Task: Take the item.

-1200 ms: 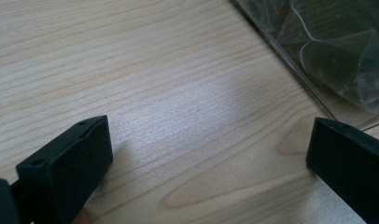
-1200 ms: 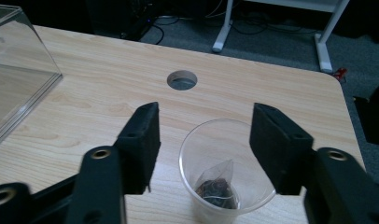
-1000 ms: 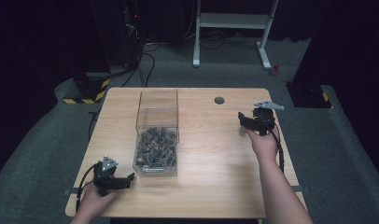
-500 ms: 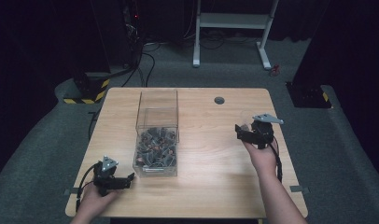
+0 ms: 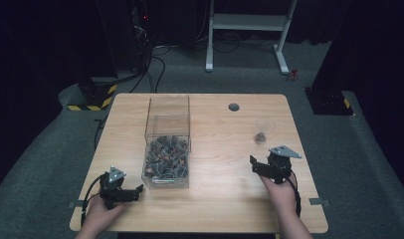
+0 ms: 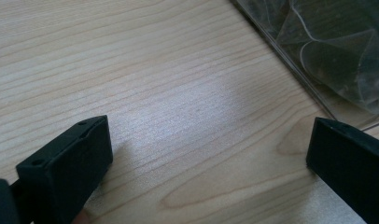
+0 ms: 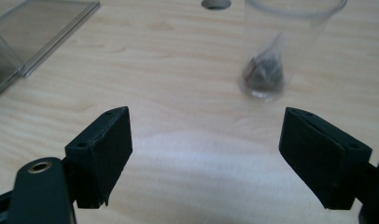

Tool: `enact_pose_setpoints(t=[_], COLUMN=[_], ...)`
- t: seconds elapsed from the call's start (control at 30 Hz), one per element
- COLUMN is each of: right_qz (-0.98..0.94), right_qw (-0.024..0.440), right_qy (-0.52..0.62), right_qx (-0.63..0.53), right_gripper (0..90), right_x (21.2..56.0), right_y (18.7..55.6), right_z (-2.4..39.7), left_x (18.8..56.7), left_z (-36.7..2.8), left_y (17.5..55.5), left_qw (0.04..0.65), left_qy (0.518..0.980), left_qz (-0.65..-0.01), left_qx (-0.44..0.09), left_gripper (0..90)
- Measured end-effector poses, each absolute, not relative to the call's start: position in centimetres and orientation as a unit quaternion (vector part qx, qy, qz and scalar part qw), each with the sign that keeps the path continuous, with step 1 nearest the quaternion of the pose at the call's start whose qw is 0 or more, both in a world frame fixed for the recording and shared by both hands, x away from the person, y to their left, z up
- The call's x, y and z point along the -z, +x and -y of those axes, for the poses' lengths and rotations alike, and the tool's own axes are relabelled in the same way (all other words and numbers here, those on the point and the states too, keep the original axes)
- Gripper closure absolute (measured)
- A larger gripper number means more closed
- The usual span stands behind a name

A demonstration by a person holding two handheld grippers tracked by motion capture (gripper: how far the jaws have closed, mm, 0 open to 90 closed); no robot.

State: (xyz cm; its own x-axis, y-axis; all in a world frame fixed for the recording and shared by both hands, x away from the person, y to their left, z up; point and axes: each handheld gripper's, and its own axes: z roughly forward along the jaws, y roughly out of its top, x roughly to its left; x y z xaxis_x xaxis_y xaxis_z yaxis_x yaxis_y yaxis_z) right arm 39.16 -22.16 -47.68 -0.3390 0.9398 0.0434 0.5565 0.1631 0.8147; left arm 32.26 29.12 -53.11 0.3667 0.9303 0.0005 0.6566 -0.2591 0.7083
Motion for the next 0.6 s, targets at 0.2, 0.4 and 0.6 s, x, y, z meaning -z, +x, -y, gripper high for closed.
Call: enact_pose_setpoints(t=[0.2,0.4,0.6], right_qz=[-0.728,-0.741,-0.741], right_qw=[0.230,0.223,0.232], right_qy=[0.529,0.532,0.528], right_qx=[-0.371,-0.344,-0.344], right_gripper=[16.8,14.6,14.7], right_x=[50.5,52.3,52.2], right_y=[36.6,35.2,35.0], right_z=[22.3,22.1,21.9], left_x=[53.1,53.1,53.1], left_z=[-29.1,-29.1,-29.1], left_y=[32.3,32.3,32.3], left_qw=[0.316,0.316,0.316], left_qy=[0.764,0.764,0.764], left_qz=[-0.519,-0.519,-0.519], left_qx=[-0.217,-0.217,-0.216], left_gripper=[0.6,0.6,0.6])
